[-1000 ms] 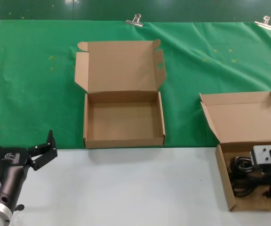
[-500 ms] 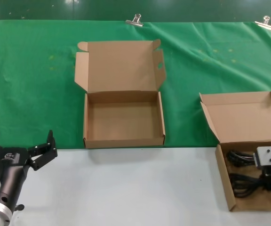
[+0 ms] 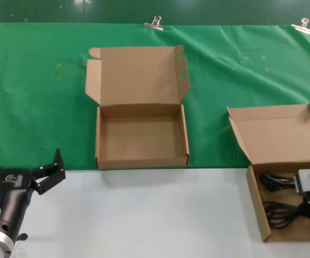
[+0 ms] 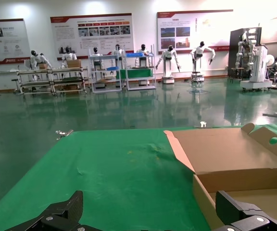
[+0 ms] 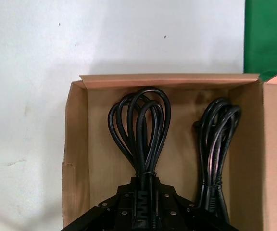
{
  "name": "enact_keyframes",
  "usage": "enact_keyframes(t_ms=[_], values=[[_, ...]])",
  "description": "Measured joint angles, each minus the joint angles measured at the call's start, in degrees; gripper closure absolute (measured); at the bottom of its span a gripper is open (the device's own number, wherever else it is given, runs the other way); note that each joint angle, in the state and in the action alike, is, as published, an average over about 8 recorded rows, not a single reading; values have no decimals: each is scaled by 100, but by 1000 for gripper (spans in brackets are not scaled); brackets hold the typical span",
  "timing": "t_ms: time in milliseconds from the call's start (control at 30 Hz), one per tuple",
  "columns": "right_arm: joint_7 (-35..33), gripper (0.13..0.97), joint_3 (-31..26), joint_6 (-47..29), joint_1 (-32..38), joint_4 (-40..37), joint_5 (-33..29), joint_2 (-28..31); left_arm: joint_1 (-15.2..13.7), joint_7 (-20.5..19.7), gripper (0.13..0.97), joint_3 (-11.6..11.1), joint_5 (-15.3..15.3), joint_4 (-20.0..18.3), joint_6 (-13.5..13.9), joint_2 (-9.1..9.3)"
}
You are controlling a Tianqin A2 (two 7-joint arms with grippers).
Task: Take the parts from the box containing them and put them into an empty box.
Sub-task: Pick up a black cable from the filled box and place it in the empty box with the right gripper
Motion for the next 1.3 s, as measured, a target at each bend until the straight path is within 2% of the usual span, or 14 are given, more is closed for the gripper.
enact_keyframes(t_ms=[500, 733, 1000, 1300], values=[[433, 886, 363, -649, 39, 1318, 207, 438, 0, 0, 132, 0, 0, 0, 0, 0], [610, 886, 450, -900, 229, 1690, 183, 470, 0, 0, 132, 0, 0, 0, 0, 0], [740, 886, 299, -865, 608, 1596, -39, -108, 0, 0, 132, 0, 0, 0, 0, 0], [574, 886, -71, -265, 1050, 638, -285, -1317, 0, 0, 132, 0, 0, 0, 0, 0]])
